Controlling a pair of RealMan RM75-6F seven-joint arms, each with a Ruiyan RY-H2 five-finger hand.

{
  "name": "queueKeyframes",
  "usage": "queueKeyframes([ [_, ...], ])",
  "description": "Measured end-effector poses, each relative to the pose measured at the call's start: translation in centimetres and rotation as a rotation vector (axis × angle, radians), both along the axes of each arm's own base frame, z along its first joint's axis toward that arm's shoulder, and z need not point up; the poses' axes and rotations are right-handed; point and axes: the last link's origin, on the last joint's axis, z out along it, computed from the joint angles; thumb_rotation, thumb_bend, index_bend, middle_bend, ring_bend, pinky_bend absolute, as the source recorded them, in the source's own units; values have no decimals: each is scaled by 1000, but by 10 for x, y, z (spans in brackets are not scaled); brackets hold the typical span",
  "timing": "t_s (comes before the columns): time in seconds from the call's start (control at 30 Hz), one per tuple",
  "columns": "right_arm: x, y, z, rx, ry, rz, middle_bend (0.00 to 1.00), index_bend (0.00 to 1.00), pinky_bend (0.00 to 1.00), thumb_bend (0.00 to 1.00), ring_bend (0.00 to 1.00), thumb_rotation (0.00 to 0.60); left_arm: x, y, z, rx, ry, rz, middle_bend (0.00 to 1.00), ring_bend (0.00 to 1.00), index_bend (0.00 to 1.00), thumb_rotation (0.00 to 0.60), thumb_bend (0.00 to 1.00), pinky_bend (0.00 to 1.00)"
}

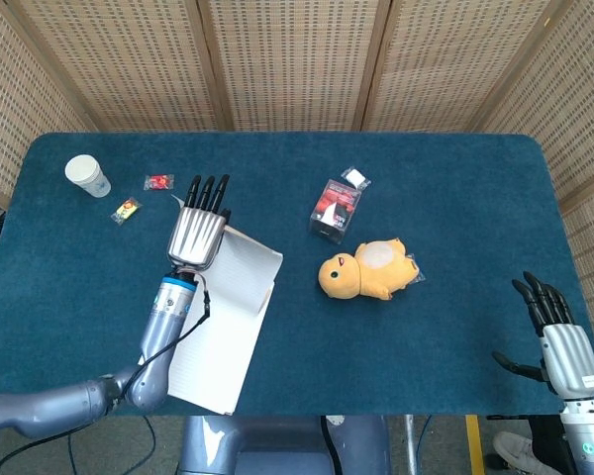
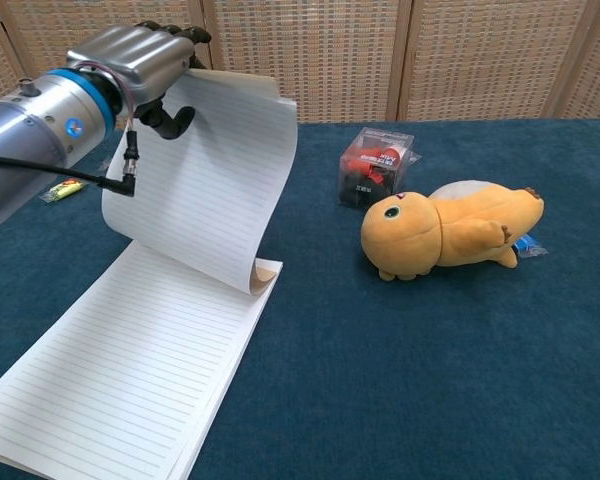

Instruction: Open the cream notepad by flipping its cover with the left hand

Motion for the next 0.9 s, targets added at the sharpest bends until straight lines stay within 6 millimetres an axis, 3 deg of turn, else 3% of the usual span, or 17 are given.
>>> queueKeyframes([
  [0.3, -5, -5, 1, -6, -4, -22, 0, 9, 0, 0, 0, 600, 24, 33, -9, 47, -20, -13, 0, 0, 804, 600, 575, 0],
  [0.7, -8, -8, 1, -3, -3, -32, 0, 9, 0, 0, 0, 600, 35, 61, -12, 129, -40, -32, 0, 0, 774, 600, 554, 0],
  [0.77, -7, -9, 1, -5, -4, -31, 0, 9, 0, 0, 0, 600, 34, 62, -14, 136, -23, -42, 0, 0, 661, 600, 517, 0],
  [0.9, -7, -8, 2, -10, -4, -28, 0, 9, 0, 0, 0, 600, 29, 62, -25, 126, 28, -55, 0, 0, 158, 600, 321, 0],
])
